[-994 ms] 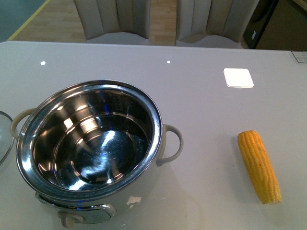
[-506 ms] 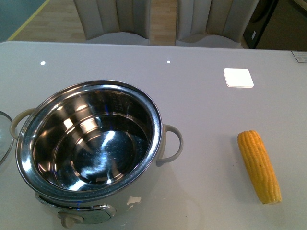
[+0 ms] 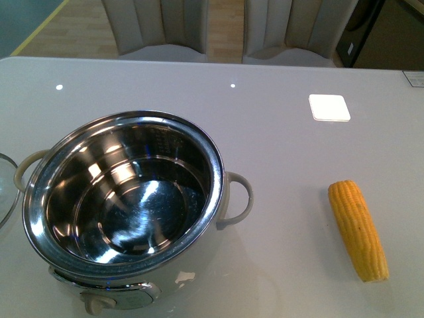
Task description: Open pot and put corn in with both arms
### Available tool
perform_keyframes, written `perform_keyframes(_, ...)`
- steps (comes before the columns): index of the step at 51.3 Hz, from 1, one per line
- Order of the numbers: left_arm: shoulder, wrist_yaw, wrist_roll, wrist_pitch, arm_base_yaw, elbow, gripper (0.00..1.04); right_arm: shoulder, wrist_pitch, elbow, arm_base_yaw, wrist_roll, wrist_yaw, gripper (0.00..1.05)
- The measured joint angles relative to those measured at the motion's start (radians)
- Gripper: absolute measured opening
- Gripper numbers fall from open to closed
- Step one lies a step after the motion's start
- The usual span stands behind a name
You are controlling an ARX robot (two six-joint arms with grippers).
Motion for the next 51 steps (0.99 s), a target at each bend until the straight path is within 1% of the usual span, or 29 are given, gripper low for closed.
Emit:
perform_keyframes(1,0.000,0.000,0.000,0.000,0.000,0.000,0.72,0.000,0.000,0.000,0.000,0.000,0.000,0.96)
perform_keyframes(5,0.000,0.000,0.000,0.000,0.000,0.000,0.86,0.000,0.000,0.000,0.000,0.000,0.000,0.96)
perform_keyframes(7,0.000,0.000,0.000,0.000,0.000,0.000,0.96,0.000,0.000,0.000,0.000,0.000,0.000,0.96)
perform_keyframes(8,0.000,0.000,0.000,0.000,0.000,0.000,0.99,0.000,0.000,0.000,0.000,0.000,0.000,0.96)
perform_keyframes(12,0.000,0.000,0.002,0.000,0.000,0.000,0.97,0.000,0.000,0.000,0.000,0.000,0.000,0.96)
perform_keyframes(19,0.000,0.000,0.002,0.000,0.000,0.000,0.98,0.000,0.000,0.000,0.000,0.000,0.000,0.96)
perform_keyframes(20,0.000,0.000,0.002,0.000,0.000,0.000,0.98,0.010,-0.016,0.005,-0.003,0.011,-0.017,0.96)
perform_keyframes(22,0.000,0.000,0.002,0.000,0.000,0.000,0.98,0.068,-0.148,0.054,-0.023,0.059,-0.102,0.96)
perform_keyframes(25,0.000,0.002,0.002,0.000,0.000,0.000,0.98,0.234,-0.359,0.142,-0.032,0.147,-0.168,0.96)
perform_keyframes(27,0.000,0.000,0.002,0.000,0.000,0.000,0.98,0.286,-0.406,0.154,-0.028,0.170,-0.169,0.96)
perform_keyframes(30,0.000,0.000,0.002,0.000,0.000,0.000,0.98,0.349,-0.410,0.153,-0.013,0.195,-0.159,0.96)
perform_keyframes(33,0.000,0.000,0.002,0.000,0.000,0.000,0.98,0.398,-0.380,0.153,0.002,0.212,-0.133,0.96)
perform_keyframes(38,0.000,0.000,0.002,0.000,0.000,0.000,0.98,0.530,-0.258,0.160,0.051,0.215,-0.077,0.96)
perform_keyframes(45,0.000,0.000,0.002,0.000,0.000,0.000,0.98,0.943,0.060,0.214,0.107,0.193,0.006,0.96)
perform_keyframes(49,0.000,0.000,0.002,0.000,0.000,0.000,0.98,1.195,0.205,0.279,0.127,0.164,0.034,0.96)
perform_keyframes(51,0.000,0.000,0.002,0.000,0.000,0.000,0.98,1.290,0.248,0.310,0.134,0.154,0.048,0.96)
